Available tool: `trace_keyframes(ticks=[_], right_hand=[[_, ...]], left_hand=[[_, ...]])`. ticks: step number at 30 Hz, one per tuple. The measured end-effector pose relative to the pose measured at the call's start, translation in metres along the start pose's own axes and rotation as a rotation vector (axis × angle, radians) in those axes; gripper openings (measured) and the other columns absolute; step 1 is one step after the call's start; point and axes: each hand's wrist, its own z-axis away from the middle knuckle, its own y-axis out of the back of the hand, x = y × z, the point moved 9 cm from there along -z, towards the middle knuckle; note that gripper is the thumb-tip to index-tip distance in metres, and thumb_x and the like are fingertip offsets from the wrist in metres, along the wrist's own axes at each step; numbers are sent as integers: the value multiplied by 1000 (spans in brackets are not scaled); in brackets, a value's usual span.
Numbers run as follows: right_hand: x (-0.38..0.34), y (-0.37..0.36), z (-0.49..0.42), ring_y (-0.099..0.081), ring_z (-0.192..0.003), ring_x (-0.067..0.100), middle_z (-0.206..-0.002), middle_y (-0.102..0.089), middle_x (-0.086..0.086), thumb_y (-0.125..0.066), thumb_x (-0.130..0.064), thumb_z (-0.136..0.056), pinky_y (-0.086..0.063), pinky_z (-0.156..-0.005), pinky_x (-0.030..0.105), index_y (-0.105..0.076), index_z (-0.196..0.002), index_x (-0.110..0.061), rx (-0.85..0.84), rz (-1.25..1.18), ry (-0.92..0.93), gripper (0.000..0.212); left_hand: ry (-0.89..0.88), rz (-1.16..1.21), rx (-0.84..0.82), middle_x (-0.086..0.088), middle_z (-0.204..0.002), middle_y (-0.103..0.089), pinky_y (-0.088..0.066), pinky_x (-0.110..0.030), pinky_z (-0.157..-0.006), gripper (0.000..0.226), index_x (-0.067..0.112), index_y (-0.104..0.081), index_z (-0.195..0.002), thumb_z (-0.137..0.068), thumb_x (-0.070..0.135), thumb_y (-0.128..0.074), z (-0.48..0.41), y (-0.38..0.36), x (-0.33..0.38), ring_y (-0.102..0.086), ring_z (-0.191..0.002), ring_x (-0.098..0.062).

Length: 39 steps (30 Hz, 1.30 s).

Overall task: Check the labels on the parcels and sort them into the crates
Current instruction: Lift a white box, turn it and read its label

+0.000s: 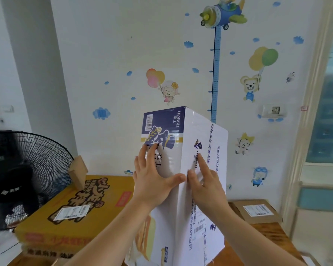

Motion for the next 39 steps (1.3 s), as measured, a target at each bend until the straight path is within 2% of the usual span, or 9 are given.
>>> trace_keyframes(ticks=[2,5,15,22,25,28,32,36,39], right_hand=[[0,1,-1,-48,-118,19,-119,-35,-7,-40,-53,-97,-40,-100,37,-14,-150,-55,6,8,-4,59],[-1,3,-2,-49,-114,19,-116,-36,-6,-41,-53,-96,-41,-101,39,-16,-149,-56,21,17,0,59],[3,-5,3,-38,-128,19,-135,-35,-4,-38,-55,-97,-36,-107,42,-14,-151,-51,18,65,43,59],[19,10,-8,-36,-133,20,-145,-37,-1,-39,-33,-104,-34,-109,38,-34,-150,-27,72,93,55,46],[36,18,-15,-36,-134,25,-148,-35,6,-35,-29,-105,-32,-110,40,-34,-150,-24,69,113,-24,44],[56,26,-20,-41,-129,29,-147,-36,11,-44,-39,-102,-36,-108,45,-35,-147,-23,75,92,-136,49],[85,26,-17,-50,-115,33,-144,-39,16,-56,-65,-84,-46,-95,46,-20,-153,-19,10,-24,-354,90],[95,26,-14,-53,-97,27,-128,-52,12,-58,-59,-89,-48,-77,42,-22,-151,-22,-2,-130,-401,81],[96,34,-15,-58,-101,30,-126,-56,11,-61,-55,-88,-53,-82,48,-19,-152,-28,48,-137,-378,81]], left_hand=[[14,-36,-36,14,-160,8,-12,-45,-121,147,34,-3,-154,-29,102,-38,0,-4,-1,3,-149,-14],[38,-23,-59,13,-160,9,-10,-43,-121,137,33,0,-154,-37,91,-43,2,-6,-2,5,-149,-11],[42,137,87,11,-156,-16,-25,-49,-117,115,33,-31,-149,-43,73,-55,0,11,-3,-19,-145,-15],[73,273,79,6,-150,-25,-27,-26,-101,113,31,-38,-145,-40,68,-56,-9,23,-7,-32,-136,-13],[87,330,67,7,-145,-29,-29,-27,-99,112,31,-38,-145,-40,66,-57,-10,29,-10,-35,-126,-9],[110,382,68,7,-144,-30,-31,-30,-100,108,32,-39,-144,-42,63,-61,-12,36,-13,-34,-123,-9],[126,394,94,3,-147,-33,-36,-36,-104,91,31,-40,-144,-57,47,-65,-15,45,-16,-38,-123,-12],[163,439,114,-1,-142,-42,-42,-49,-106,94,30,-39,-137,-50,58,-62,-17,48,-29,-48,-126,-23],[215,460,77,-3,-133,-46,-44,-54,-102,68,41,-39,-119,-57,59,-61,-16,38,-41,-53,-118,-27]])
